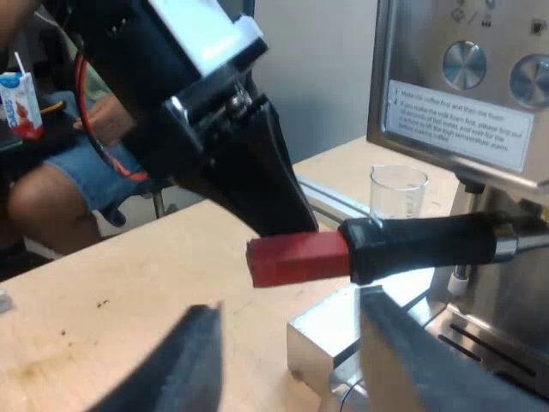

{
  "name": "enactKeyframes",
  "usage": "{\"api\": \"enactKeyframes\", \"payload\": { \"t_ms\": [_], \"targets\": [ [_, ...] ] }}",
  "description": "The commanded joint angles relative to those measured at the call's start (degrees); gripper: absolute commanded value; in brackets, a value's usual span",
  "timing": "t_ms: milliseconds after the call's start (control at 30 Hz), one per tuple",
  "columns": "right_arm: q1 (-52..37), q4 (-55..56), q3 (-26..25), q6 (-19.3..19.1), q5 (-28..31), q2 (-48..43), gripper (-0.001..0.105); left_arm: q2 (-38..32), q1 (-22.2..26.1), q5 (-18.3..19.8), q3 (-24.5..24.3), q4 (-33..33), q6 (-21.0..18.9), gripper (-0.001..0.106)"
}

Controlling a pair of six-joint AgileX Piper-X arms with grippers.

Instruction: Put the handle in the coffee machine

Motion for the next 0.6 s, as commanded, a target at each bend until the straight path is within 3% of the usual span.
{"api": "enactKeyframes", "payload": {
  "t_ms": [33,300,433,600],
  "targets": [
    [0.2,0.0,-0.2,0.7,0.0,-1.2,0.058,-0.4,-3.5,1.3,-0.1,0.2,-4.5,0.000],
    [0.2,0.0,-0.3,1.0,0.0,-2.9,0.065,-0.4,-9.7,-5.0,-0.1,-0.2,-8.7,0.000],
    [0.2,1.2,-0.3,1.0,0.0,-4.2,0.065,-0.4,-12.5,-5.4,-0.1,-1.5,-12.8,0.000],
    [0.2,4.5,-0.3,1.0,-0.1,-5.8,0.065,-0.4,-14.3,-5.7,-0.1,-1.3,-13.5,0.000]
  ]
}}
